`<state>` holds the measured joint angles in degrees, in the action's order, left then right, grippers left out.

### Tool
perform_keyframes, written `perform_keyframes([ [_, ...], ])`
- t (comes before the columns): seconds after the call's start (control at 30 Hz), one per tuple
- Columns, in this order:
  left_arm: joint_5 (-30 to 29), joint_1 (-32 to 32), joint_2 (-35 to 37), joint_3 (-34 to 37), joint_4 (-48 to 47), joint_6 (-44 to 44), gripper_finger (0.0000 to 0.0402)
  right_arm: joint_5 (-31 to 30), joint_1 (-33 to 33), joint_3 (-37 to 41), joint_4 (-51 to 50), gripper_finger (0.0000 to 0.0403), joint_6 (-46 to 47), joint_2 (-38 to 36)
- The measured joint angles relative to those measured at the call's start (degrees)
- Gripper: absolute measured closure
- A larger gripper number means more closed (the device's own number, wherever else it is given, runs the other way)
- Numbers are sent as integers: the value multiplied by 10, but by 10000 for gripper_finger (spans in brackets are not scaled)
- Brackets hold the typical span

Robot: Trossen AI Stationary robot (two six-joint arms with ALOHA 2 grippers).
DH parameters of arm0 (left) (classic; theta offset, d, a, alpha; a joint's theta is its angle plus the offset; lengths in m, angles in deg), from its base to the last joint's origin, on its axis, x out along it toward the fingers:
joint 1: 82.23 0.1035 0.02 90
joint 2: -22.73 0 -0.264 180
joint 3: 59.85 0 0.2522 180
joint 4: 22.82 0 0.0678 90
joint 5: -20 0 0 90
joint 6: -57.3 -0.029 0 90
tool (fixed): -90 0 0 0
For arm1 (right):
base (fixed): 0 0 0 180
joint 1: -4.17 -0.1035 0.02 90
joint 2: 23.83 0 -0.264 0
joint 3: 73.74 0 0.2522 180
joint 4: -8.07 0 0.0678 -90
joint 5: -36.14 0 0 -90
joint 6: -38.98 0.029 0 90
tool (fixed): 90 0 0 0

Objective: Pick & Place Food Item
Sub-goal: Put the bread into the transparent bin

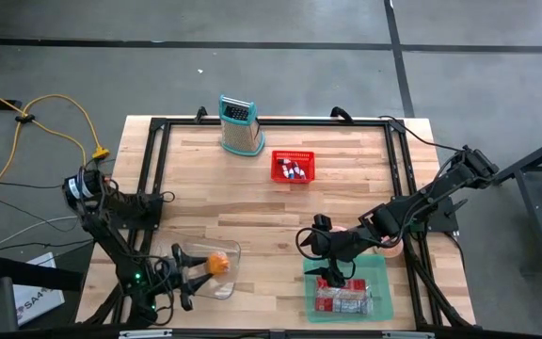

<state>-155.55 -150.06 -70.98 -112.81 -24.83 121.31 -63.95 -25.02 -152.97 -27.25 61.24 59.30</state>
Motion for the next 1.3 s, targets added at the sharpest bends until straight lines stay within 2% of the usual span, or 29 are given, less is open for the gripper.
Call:
perform_keyframes([
  [0.37, 40, 15, 0, 0, -2, 42, 190, 0, 0, 0, 2, 57, 0, 0],
  [0.73, 27, 8, 0, 0, -2, 43, 150, 0, 0, 0, 5, 57, 0, 0],
  [1.3, 13, 2, 7, 0, -2, 48, 139, 0, 0, 0, 8, 57, 0, 0],
])
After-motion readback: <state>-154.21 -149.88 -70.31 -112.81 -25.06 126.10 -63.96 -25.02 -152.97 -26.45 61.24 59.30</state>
